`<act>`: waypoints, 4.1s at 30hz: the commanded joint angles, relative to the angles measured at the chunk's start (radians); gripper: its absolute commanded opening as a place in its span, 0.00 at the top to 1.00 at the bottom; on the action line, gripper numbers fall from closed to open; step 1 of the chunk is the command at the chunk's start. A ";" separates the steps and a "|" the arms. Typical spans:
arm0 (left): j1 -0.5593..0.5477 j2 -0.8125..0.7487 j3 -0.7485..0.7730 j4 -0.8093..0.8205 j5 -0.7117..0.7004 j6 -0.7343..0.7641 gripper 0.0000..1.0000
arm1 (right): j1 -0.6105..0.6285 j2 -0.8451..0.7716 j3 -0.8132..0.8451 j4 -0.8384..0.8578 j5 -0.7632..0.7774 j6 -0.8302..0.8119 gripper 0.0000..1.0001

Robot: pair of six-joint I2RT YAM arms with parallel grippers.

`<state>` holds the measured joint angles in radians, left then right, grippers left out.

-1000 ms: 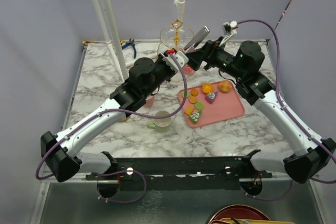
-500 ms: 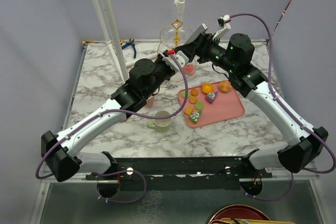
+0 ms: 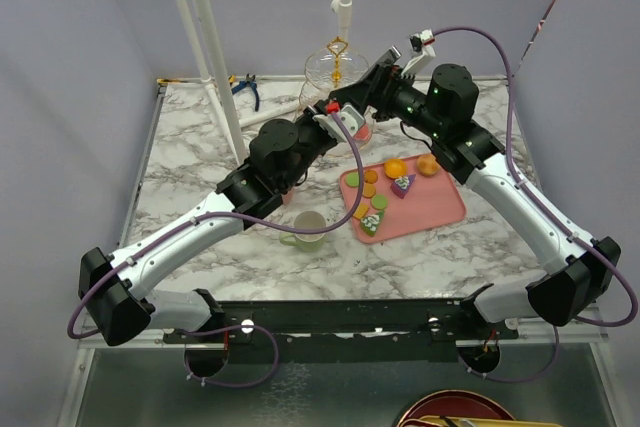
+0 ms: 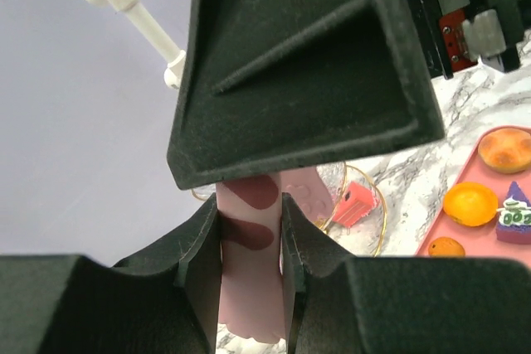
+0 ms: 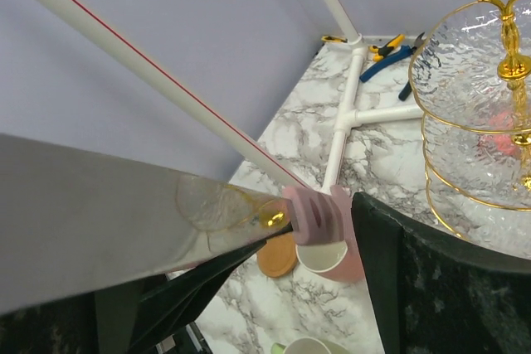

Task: Serve the afternoon tea
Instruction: Adjust the clamp, then pick up the desert from the tray.

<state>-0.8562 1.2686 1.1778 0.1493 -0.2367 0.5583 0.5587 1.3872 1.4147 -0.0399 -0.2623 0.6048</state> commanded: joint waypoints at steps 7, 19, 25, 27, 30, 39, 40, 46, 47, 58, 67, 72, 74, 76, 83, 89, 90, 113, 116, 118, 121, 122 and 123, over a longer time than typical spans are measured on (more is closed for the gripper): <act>-0.039 -0.001 0.014 0.007 0.056 0.050 1.00 | 0.051 0.007 -0.008 -0.016 0.085 -0.093 0.10; -0.049 -0.026 0.009 -0.050 0.131 0.035 0.58 | 0.052 -0.093 -0.127 0.174 0.156 -0.140 0.41; -0.049 -0.042 0.029 -0.171 0.177 -0.046 0.03 | 0.051 -0.157 -0.206 0.228 0.181 -0.212 0.42; -0.049 -0.057 0.023 -0.224 0.196 -0.082 0.01 | 0.051 -0.188 -0.248 0.253 0.194 -0.240 0.42; -0.049 -0.084 0.011 -0.243 0.173 -0.149 0.01 | 0.050 -0.223 -0.299 0.264 0.211 -0.289 0.42; -0.032 -0.145 -0.005 -0.352 0.096 -0.283 0.01 | 0.050 -0.355 -0.530 0.284 0.343 -0.388 0.36; -0.030 -0.138 0.000 -0.369 0.088 -0.299 0.01 | 0.050 -0.360 -0.552 0.280 0.362 -0.389 0.35; 0.014 -0.067 0.104 -0.462 0.048 -0.397 0.01 | 0.050 -0.381 -0.673 0.262 0.476 -0.391 0.35; 0.023 -0.056 0.120 -0.479 0.053 -0.405 0.01 | 0.051 -0.386 -0.691 0.264 0.497 -0.391 0.33; 0.145 0.042 0.213 -0.627 0.048 -0.432 0.01 | 0.050 -0.339 -0.852 0.389 0.733 -0.418 0.26; 0.209 0.069 0.225 -0.673 0.068 -0.424 0.01 | 0.049 -0.251 -0.896 0.462 0.861 -0.342 0.26; 0.209 0.056 0.211 -0.662 0.077 -0.408 0.01 | 0.049 -0.194 -0.917 0.543 0.880 -0.303 0.29; 0.210 0.054 0.209 -0.662 0.077 -0.405 0.01 | 0.049 -0.172 -0.915 0.548 0.907 -0.281 0.32; 0.210 0.054 0.209 -0.661 0.080 -0.402 0.01 | 0.050 -0.152 -0.917 0.559 0.933 -0.266 0.32; 0.210 0.057 0.223 -0.657 0.086 -0.407 0.01 | 0.049 -0.078 -0.915 0.595 0.985 -0.249 0.32; 0.210 0.061 0.230 -0.656 0.091 -0.405 0.01 | 0.049 -0.042 -0.936 0.623 0.994 -0.227 0.29; 0.210 0.063 0.231 -0.656 0.091 -0.404 0.01 | 0.050 -0.037 -0.941 0.636 0.992 -0.227 0.29; 0.210 0.055 0.230 -0.646 0.120 -0.410 0.01 | 0.049 -0.211 -1.019 0.576 1.000 -0.243 0.29; 0.210 0.052 0.231 -0.643 0.116 -0.410 0.01 | 0.049 -0.168 -0.990 0.597 0.972 -0.229 0.28; 0.210 0.050 0.232 -0.643 0.112 -0.407 0.01 | 0.049 -0.133 -0.961 0.604 0.972 -0.225 0.28; 0.210 0.048 0.233 -0.643 0.106 -0.406 0.01 | 0.049 -0.083 -0.930 0.631 0.971 -0.232 0.28; 0.210 0.047 0.233 -0.643 0.106 -0.405 0.01 | 0.050 -0.068 -0.920 0.636 0.977 -0.230 0.28; 0.210 0.045 0.233 -0.643 0.105 -0.405 0.01 | 0.049 -0.049 -0.913 0.645 0.985 -0.229 0.28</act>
<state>-0.6487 1.3460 1.3849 -0.5034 -0.1413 0.1539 0.6132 1.2839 0.4480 0.5411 0.7197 0.3660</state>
